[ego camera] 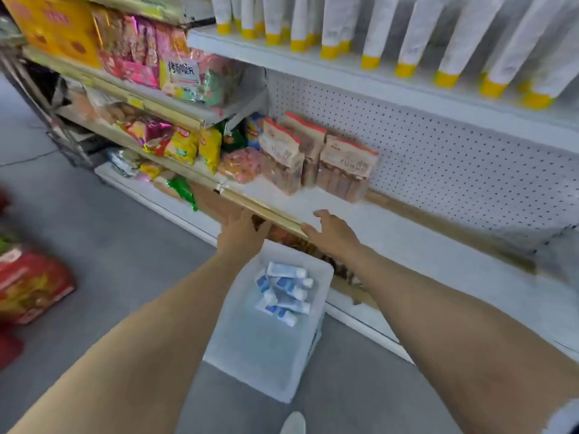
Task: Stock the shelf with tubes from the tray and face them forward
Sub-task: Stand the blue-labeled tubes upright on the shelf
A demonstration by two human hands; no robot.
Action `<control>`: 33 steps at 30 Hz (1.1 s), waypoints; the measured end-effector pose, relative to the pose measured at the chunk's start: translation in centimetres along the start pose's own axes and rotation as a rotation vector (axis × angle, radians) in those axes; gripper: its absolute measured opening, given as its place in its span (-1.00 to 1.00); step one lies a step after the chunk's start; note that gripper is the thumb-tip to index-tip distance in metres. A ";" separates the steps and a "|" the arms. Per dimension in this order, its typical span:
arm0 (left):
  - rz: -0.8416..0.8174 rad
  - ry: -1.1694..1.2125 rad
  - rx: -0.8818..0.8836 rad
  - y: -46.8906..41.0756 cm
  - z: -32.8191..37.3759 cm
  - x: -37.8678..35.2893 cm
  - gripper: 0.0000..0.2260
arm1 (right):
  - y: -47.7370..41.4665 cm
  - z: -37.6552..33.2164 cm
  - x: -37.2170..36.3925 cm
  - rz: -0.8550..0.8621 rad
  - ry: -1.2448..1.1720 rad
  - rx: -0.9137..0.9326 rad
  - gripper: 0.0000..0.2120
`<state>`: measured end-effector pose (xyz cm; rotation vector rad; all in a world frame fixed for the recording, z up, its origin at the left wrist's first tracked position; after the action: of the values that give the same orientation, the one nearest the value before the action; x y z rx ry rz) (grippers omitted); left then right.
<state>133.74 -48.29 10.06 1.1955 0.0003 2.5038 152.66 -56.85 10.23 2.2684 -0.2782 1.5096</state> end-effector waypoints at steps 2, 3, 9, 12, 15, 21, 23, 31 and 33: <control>-0.043 0.008 0.073 -1.9 -3.5 -2.4 -0.50 | -2.2 0.7 -3.9 -0.084 0.007 -0.039 -0.40; -0.063 0.016 0.108 -2.5 -5.2 -3.7 -0.51 | -2.9 1.1 -6.0 -0.132 0.001 -0.057 -0.40; -0.238 0.079 0.345 -4.7 -14.0 -13.0 -0.41 | -5.5 4.5 -17.2 -0.387 -0.041 -0.196 -0.52; -0.275 0.087 0.395 -6.4 -17.0 -17.4 -0.41 | -7.0 6.0 -22.6 -0.436 -0.117 -0.309 -0.50; -0.319 0.136 0.456 -8.2 -19.4 -21.6 -0.43 | -8.1 7.0 -27.8 -0.440 -0.159 -0.408 -0.44; -0.283 0.214 0.615 -11.4 -22.4 -26.6 -0.32 | -9.7 8.8 -34.9 -0.321 -0.127 -0.541 -0.44; -0.284 0.212 0.627 -12.3 -23.0 -27.8 -0.26 | -9.3 8.9 -36.5 -0.268 -0.101 -0.588 -0.44; -0.373 0.257 0.590 -12.4 -26.0 -28.9 -0.30 | -8.0 8.1 -39.6 -0.383 -0.073 -0.672 -0.53; -0.381 0.278 0.617 -11.9 -27.1 -28.3 -0.35 | -7.5 7.1 -40.3 -0.435 -0.038 -0.653 -0.54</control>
<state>133.47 -42.12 -30.39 0.9095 1.0318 2.3531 145.51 -55.34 -30.69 1.6936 -0.2251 0.9679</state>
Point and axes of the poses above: each hand's wrist, its own y-axis away from the middle knuckle, its own x-axis out of the back of the hand, z = x × y, the point moved 4 cm from there along -y, towards the middle knuckle, and after that the axes turned 11 degrees about y, right-handed, at the moved point
